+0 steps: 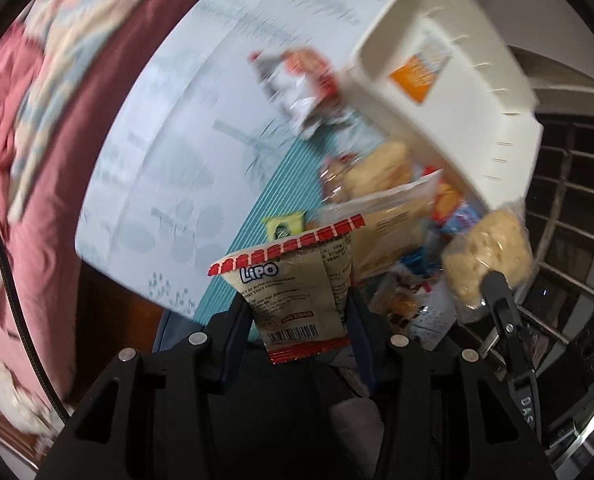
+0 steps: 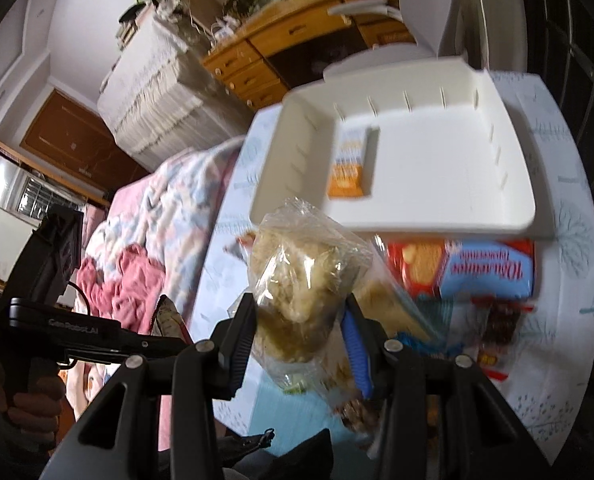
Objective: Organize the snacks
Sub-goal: 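Carry both packets over the white tray and open both grippers to drop them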
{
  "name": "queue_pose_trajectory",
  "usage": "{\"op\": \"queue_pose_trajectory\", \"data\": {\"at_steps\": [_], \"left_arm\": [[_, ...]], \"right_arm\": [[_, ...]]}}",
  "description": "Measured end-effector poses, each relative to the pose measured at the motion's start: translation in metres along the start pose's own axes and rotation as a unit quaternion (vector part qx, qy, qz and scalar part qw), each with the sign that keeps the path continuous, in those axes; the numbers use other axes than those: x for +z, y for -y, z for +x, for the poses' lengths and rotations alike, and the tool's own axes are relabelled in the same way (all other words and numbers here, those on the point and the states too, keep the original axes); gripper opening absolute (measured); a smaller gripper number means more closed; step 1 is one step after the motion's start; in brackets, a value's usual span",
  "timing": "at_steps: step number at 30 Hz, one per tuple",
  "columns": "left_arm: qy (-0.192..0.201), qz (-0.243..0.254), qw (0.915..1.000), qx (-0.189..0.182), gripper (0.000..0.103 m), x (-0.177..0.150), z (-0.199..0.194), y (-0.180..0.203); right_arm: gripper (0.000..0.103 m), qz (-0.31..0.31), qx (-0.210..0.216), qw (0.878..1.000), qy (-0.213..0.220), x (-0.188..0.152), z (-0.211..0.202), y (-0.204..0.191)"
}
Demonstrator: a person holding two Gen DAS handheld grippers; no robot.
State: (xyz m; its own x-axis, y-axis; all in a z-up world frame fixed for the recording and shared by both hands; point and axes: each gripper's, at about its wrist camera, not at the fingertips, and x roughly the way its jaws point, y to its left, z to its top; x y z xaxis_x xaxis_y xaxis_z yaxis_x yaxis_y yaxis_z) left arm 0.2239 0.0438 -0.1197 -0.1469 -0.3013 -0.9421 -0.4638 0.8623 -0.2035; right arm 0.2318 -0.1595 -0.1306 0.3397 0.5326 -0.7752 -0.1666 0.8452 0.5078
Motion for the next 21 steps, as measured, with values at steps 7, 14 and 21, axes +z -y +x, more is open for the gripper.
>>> {"op": "queue_pose_trajectory", "data": {"at_steps": [7, 14, 21], "left_arm": [[0.025, 0.071, 0.9971, 0.003, 0.045, 0.023, -0.026, 0.039], [0.051, 0.122, 0.9912, 0.004, 0.045, 0.055, -0.032, 0.076], [0.094, 0.156, 0.9831, -0.021, 0.045, 0.084, -0.031, 0.115]], "right_arm": [[0.042, -0.014, -0.015, 0.998, 0.064, 0.028, -0.014, -0.014], [0.042, -0.028, -0.043, 0.992, 0.112, 0.048, -0.018, -0.017], [0.042, -0.020, -0.069, 0.989, 0.128, 0.063, -0.013, -0.004]]}}
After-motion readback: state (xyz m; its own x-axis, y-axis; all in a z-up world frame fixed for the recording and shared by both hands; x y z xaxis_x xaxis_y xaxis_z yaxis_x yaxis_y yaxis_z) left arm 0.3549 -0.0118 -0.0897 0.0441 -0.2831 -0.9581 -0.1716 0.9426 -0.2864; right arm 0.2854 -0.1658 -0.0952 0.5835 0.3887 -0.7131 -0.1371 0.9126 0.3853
